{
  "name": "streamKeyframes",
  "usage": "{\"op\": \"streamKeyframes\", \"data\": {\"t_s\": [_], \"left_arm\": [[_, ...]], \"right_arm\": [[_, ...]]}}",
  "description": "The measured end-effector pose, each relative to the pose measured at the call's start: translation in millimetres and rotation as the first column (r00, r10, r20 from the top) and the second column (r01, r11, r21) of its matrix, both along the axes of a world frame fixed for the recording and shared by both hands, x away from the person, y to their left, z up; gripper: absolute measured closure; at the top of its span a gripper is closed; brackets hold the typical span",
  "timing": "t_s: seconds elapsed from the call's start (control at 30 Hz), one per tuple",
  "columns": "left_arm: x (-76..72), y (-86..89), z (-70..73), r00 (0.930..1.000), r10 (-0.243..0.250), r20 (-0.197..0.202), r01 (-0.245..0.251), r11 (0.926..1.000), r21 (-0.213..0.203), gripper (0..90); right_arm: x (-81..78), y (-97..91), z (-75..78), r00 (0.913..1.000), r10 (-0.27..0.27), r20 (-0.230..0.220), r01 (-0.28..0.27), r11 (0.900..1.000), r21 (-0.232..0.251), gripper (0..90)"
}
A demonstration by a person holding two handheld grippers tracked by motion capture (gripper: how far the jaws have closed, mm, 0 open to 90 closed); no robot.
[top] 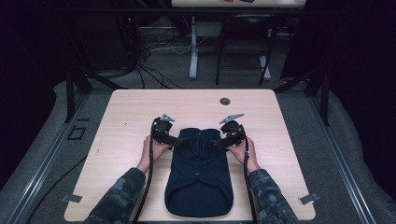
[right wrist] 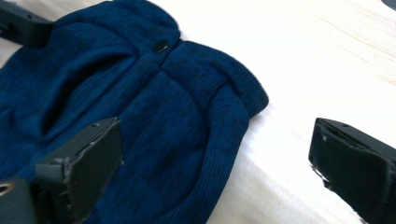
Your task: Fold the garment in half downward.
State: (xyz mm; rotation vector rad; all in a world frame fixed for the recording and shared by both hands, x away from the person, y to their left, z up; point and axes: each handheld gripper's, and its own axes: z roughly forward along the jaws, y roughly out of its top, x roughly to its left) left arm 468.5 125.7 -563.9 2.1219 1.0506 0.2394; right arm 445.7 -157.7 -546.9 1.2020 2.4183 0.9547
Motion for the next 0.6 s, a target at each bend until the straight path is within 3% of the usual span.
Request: {"op": "streamKeyframes", "data": {"t_s": [0.1,0.13,0.2,0.43,0.6], "left_arm": [[5.7,-2.7,-2.7,0.9999,0.008,-0.011,-0.008,0.9999,0.008,0.9],[8.3,-5.2,-4.3,0.9999,0.010,-0.007,-0.009,0.9996,0.026,1.8],[10.6,-7.4,-6.3,0.9999,0.008,-0.013,-0.008,0.9993,0.036,2.2],[13.7,-12.4,-13.8,0.9997,0.009,-0.024,-0.007,0.9976,0.068,4.8],[12.4,-17.3,-14.4,1.0000,0.003,-0.008,-0.002,0.9945,0.105,5.4]], "right_arm": [[5.3,1.0,-1.4,1.0000,-0.006,-0.008,0.006,1.0000,0.007,6.3],[11.2,0.6,-3.3,0.9994,-0.014,-0.033,0.016,0.9985,0.053,9.8],[15.2,0.6,-4.3,0.9984,-0.036,-0.042,0.039,0.9964,0.075,13.5],[22.1,4.9,-10.4,0.9966,-0.062,-0.055,0.064,0.9972,0.037,21.0],[24.6,8.6,-16.2,0.9960,-0.043,-0.079,0.044,0.9988,0.018,37.3]]}}
